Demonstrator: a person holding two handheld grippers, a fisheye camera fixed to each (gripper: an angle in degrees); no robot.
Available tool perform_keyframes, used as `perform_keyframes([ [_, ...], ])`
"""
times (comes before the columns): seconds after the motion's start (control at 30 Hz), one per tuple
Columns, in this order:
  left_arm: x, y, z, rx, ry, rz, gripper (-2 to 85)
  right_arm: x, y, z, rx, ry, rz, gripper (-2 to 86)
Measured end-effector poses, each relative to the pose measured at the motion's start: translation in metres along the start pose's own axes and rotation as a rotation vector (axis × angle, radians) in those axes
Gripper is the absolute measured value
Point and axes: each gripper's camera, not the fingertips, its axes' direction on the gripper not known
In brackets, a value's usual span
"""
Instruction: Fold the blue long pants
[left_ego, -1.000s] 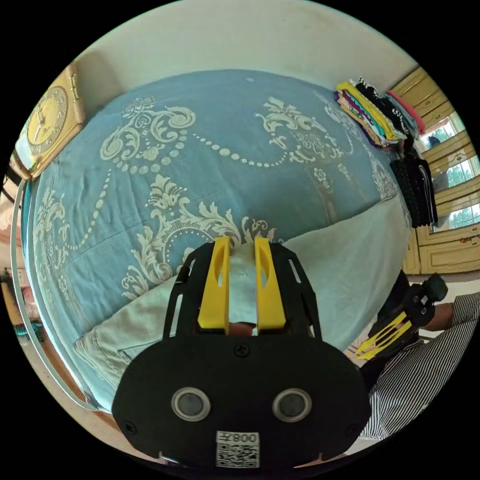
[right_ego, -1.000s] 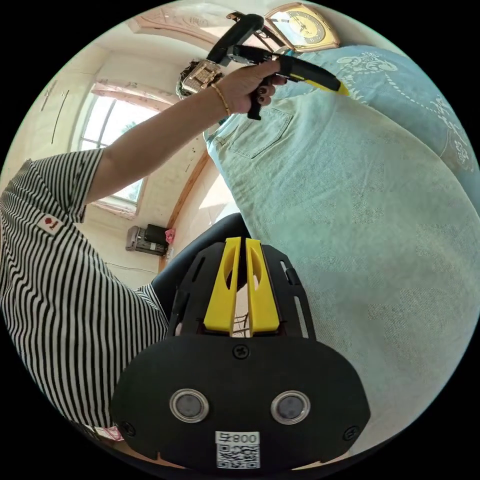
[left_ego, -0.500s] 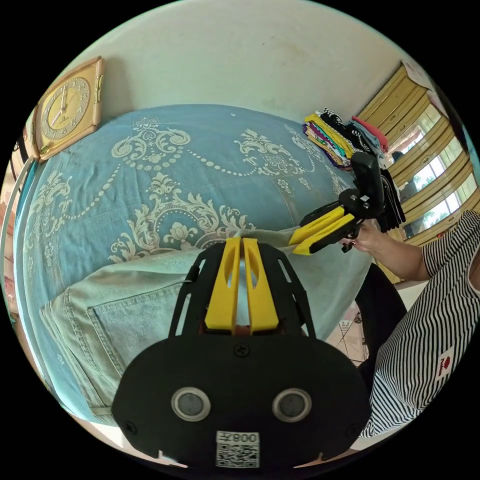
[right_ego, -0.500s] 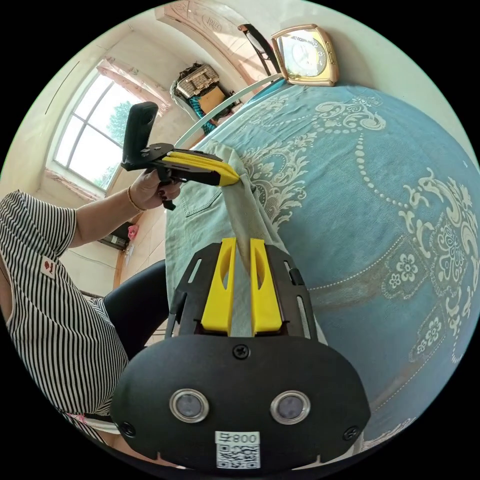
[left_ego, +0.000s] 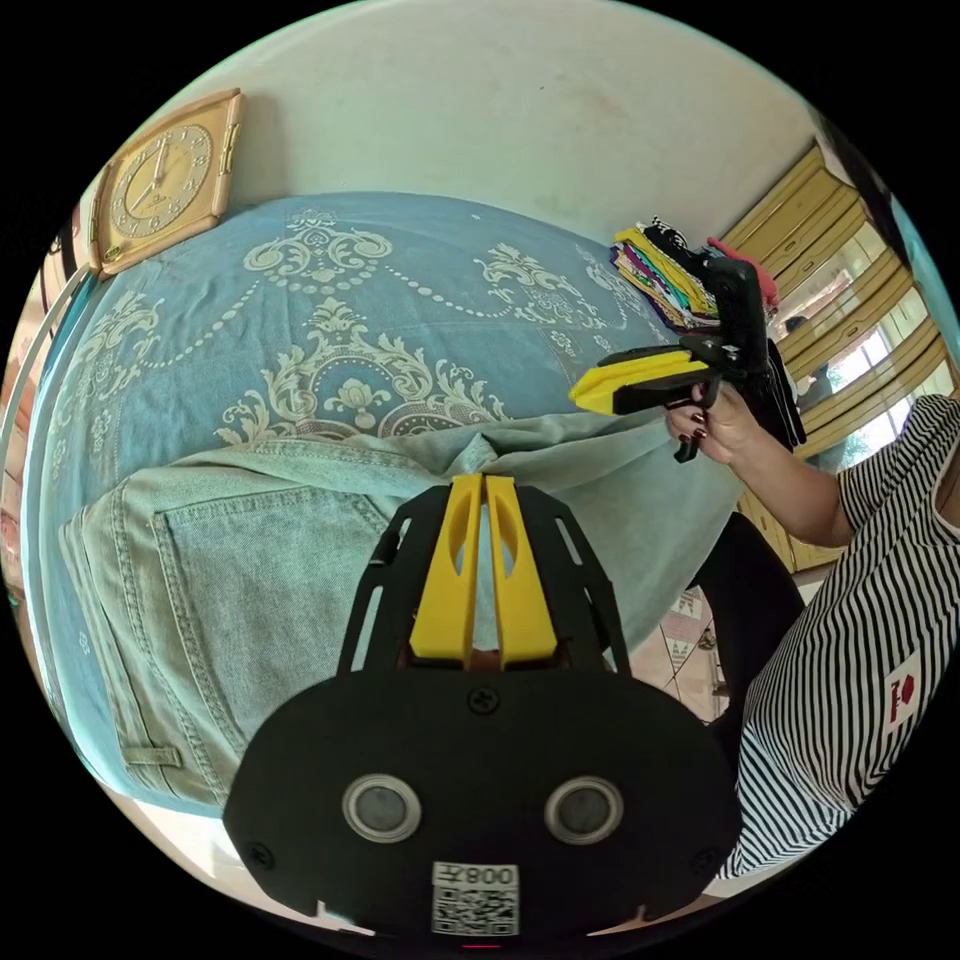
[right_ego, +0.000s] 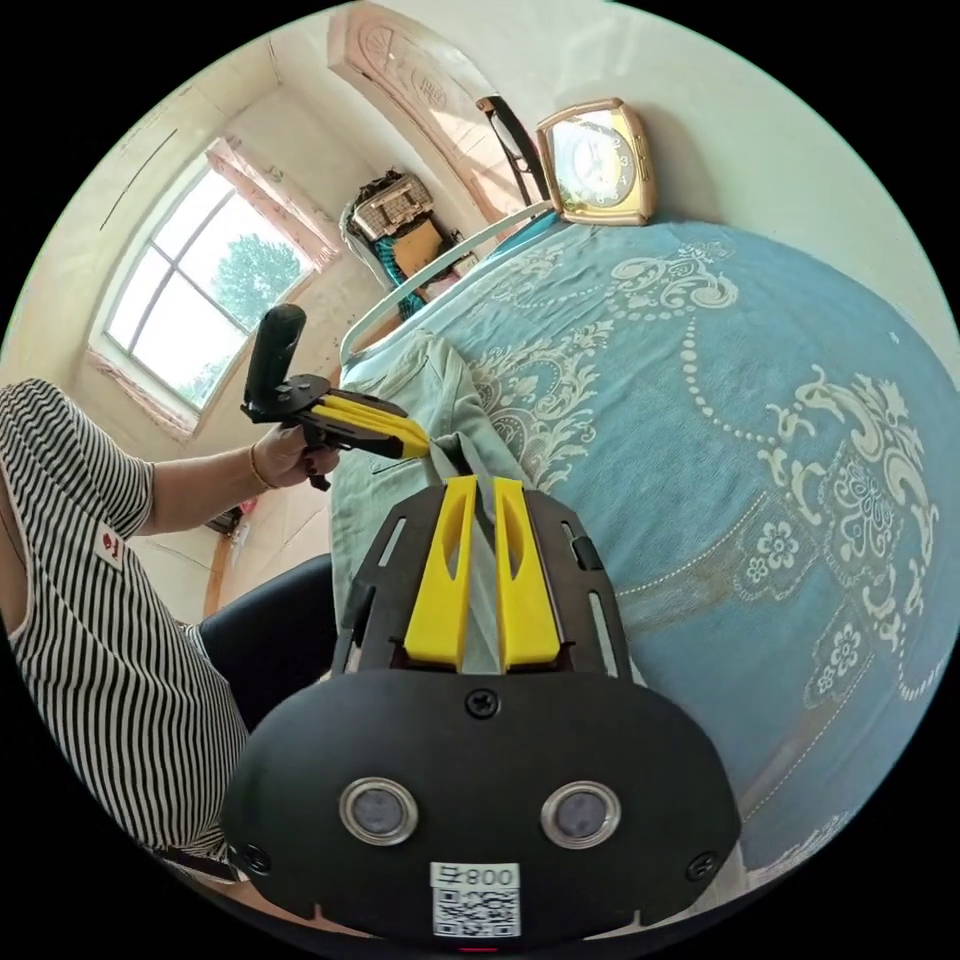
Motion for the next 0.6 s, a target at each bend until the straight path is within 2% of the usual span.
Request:
perform_keyframes([
  [0.1,0.001,-0.005,-0.001,0.01,0.002,-0.004,0.7,0.0,-0.027,0.027,-0.109,-0.019,-0.074,5.7],
  [0.17,0.002,-0.01,-0.002,0.011,-0.001,0.005,0.6,-0.006,-0.039,0.043,-0.163,0.038,-0.129,5.3],
  [0.3,0.007,-0.018,-0.002,0.016,-0.015,0.021,0.6,-0.009,-0.057,0.06,-0.248,0.086,-0.18,1.7],
  [0.5,0.015,-0.045,-0.012,0.153,-0.051,0.056,0.5,-0.014,-0.086,0.008,-0.142,0.257,-0.249,0.4],
  [0.6,0.018,-0.067,-0.009,0.218,-0.088,0.064,0.4,-0.006,-0.105,-0.001,-0.16,0.323,-0.261,0.3],
])
